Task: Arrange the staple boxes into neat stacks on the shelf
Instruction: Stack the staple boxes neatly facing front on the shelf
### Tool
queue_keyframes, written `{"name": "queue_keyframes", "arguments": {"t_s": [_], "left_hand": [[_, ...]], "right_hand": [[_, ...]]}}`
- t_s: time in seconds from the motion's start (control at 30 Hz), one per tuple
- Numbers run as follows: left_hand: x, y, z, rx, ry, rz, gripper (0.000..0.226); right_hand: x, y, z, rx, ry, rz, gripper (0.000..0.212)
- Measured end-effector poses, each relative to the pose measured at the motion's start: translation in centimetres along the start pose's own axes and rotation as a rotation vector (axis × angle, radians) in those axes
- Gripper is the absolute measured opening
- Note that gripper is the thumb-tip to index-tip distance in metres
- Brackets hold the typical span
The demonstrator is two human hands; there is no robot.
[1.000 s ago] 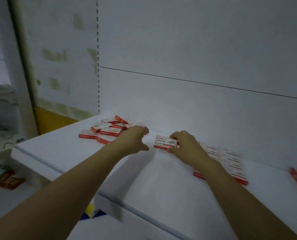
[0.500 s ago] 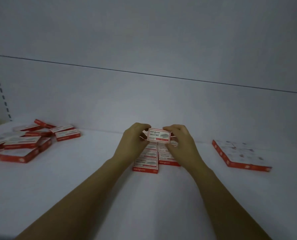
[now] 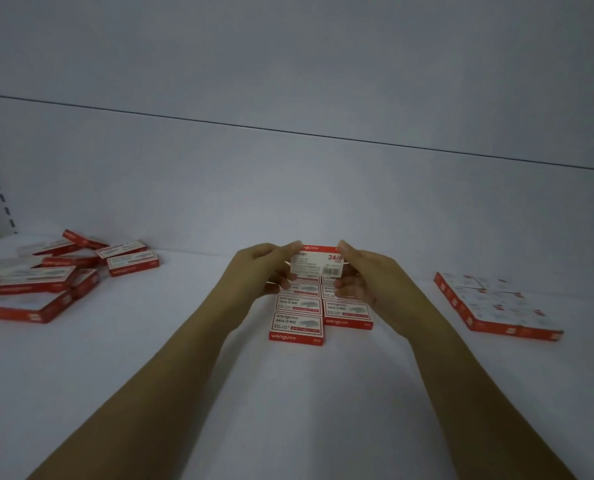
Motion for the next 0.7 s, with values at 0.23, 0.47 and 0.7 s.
{"name": "queue_keyframes", "arguments": {"t_s": [0.23,0.47,0.7], "left_hand": [[-0.3,-0.1,-1.0,0.021,0.119,0.000,0.038],[0.0,-0.3,-1.2,0.013,0.121,-0.031,0.033],[-0.2,-1.5,-1.0,0.026,0.021,-0.183,0.038]], "right_hand": [[-0.1,-0.9,1.6,0.097,-0.160,-0.032,0.041],[0.1,0.0,1.7,0.117,-0.118,0.013,0.042],[-1.8,0.4,-2.9,-0.143,0.275,0.150,0.036]]}}
Point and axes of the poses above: each hand's wrist, its own x-axis towards the middle knuckle, its own y-axis out of the back of the hand, z = x × y, the point moved 9 cm from there along x, towards the middle knuckle, and after that the axes turned 6 degrees about -y, right-handed, at the moved point
